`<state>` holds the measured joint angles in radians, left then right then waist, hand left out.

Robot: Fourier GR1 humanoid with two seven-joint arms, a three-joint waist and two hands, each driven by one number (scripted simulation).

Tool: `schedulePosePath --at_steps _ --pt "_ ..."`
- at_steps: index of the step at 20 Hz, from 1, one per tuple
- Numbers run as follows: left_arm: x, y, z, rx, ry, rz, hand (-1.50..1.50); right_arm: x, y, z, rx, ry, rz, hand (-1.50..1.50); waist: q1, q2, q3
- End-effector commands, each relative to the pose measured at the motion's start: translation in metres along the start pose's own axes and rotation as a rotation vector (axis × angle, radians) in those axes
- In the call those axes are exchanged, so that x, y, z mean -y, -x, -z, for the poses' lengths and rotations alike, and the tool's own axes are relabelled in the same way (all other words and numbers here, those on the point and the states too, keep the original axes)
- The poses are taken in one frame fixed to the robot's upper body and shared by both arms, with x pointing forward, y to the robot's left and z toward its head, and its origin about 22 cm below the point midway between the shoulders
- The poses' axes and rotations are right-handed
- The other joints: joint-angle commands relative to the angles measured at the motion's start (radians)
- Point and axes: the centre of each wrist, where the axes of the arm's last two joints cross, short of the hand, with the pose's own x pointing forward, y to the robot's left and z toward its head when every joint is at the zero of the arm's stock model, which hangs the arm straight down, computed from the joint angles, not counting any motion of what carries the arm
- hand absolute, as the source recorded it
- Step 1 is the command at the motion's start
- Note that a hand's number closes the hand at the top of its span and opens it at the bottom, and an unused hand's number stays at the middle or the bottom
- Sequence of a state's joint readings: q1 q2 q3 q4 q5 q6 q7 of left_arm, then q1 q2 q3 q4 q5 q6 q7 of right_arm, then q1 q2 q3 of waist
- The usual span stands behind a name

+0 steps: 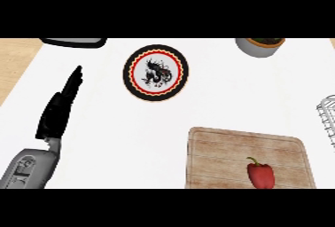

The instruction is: Pick the croissant from the cutting board and place it in the tiered basket

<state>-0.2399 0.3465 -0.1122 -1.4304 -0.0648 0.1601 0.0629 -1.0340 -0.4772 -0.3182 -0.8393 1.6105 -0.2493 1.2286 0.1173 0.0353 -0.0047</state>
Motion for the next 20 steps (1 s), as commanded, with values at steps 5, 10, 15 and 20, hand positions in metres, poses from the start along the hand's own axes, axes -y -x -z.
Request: schedulePosePath --at_steps 5,10,15,20 --pt "-0.010 0.014 -0.003 -0.031 -0.034 -0.008 0.00 0.035 -0.038 0.015 -0.238 0.001 0.049 1.50 -0.035 -0.008 0.003" --pt "-0.001 0.007 0.007 -0.028 -0.055 -0.003 0.00 0.002 -0.028 0.012 -0.188 -0.003 -0.067 1.50 -0.059 -0.008 0.005" --pt "-0.019 0.016 -0.002 -0.048 -0.060 -0.003 0.00 -0.005 -0.013 0.043 -0.212 0.063 -0.318 1.50 -0.064 -0.015 0.004" --pt "-0.011 0.013 -0.008 -0.055 -0.060 -0.001 0.00 -0.026 0.013 0.060 -0.240 0.078 -0.482 1.50 -0.082 -0.024 0.005"
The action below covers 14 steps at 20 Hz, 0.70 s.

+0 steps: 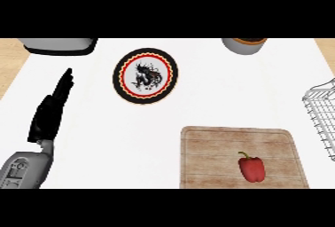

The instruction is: Pick the croissant from the cutting board and place it in the tiered basket

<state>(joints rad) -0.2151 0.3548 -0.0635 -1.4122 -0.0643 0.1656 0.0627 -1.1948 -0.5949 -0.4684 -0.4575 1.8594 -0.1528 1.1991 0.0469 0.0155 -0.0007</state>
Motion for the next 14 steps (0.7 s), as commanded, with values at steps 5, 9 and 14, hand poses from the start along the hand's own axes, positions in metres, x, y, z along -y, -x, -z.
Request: schedulePosePath --at_steps 5,9,14 --pt "-0.008 0.008 -0.009 -0.045 -0.015 -0.008 0.00 -0.001 0.004 0.010 -0.171 -0.029 -0.163 1.50 -0.032 -0.015 0.000" --pt "0.001 0.007 -0.006 -0.028 -0.016 -0.007 0.00 -0.015 0.018 0.027 -0.123 -0.103 -0.133 1.50 -0.035 -0.012 0.001" --pt "-0.012 0.023 -0.016 -0.034 -0.041 0.000 0.00 -0.039 0.031 0.018 -0.136 -0.193 -0.037 1.50 -0.047 -0.016 0.000"
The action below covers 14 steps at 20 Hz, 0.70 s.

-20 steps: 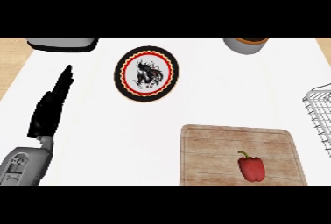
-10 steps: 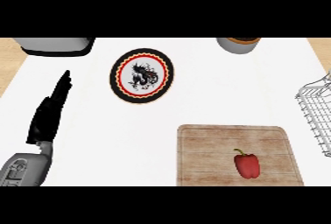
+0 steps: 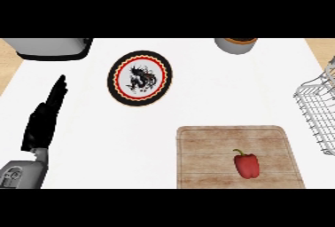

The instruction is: Pick the croissant from the cutting board and place it in the tiered basket

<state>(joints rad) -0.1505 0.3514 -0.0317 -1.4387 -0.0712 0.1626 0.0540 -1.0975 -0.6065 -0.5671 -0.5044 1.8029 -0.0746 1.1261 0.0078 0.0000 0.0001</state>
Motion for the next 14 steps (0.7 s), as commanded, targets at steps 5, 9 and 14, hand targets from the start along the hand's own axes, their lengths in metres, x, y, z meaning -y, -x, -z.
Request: schedulePosePath --at_steps 5,9,14 --pt "-0.006 -0.010 0.005 -0.013 -0.012 -0.015 0.00 -0.019 0.015 0.004 -0.114 -0.173 0.110 1.50 -0.010 -0.002 0.000" --pt "-0.002 -0.001 -0.004 -0.008 -0.003 -0.005 0.00 -0.050 0.028 -0.005 -0.264 -0.252 0.265 -1.50 -0.007 -0.001 0.001" --pt "-0.005 -0.003 0.005 0.008 -0.014 0.010 0.00 -0.055 0.040 -0.009 -0.243 -0.150 0.391 -1.50 -0.013 0.000 0.000"
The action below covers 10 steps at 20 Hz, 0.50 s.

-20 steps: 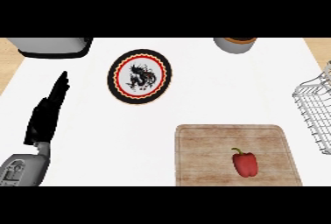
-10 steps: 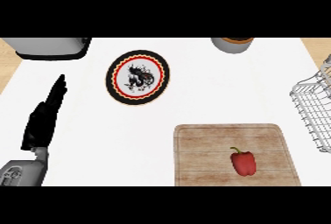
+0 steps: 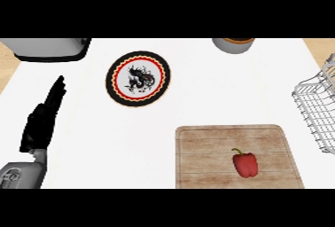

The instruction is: Pick the croissant from the cutting board and place it in the tiered basket

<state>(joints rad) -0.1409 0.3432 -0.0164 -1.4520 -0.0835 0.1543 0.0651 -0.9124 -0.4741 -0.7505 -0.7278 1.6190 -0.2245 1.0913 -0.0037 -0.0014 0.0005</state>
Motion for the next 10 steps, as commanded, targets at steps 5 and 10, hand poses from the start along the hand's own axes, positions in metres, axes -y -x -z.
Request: schedulePosePath --at_steps 5,10 --pt "-0.006 0.013 -0.005 0.000 -0.014 0.010 0.00 0.014 0.014 0.000 -0.095 0.182 0.290 -1.50 0.004 0.000 -0.001" --pt "0.002 -0.006 -0.003 0.008 -0.012 0.013 0.00 0.061 0.006 -0.010 -0.075 0.325 0.341 -1.50 -0.003 -0.007 -0.001"
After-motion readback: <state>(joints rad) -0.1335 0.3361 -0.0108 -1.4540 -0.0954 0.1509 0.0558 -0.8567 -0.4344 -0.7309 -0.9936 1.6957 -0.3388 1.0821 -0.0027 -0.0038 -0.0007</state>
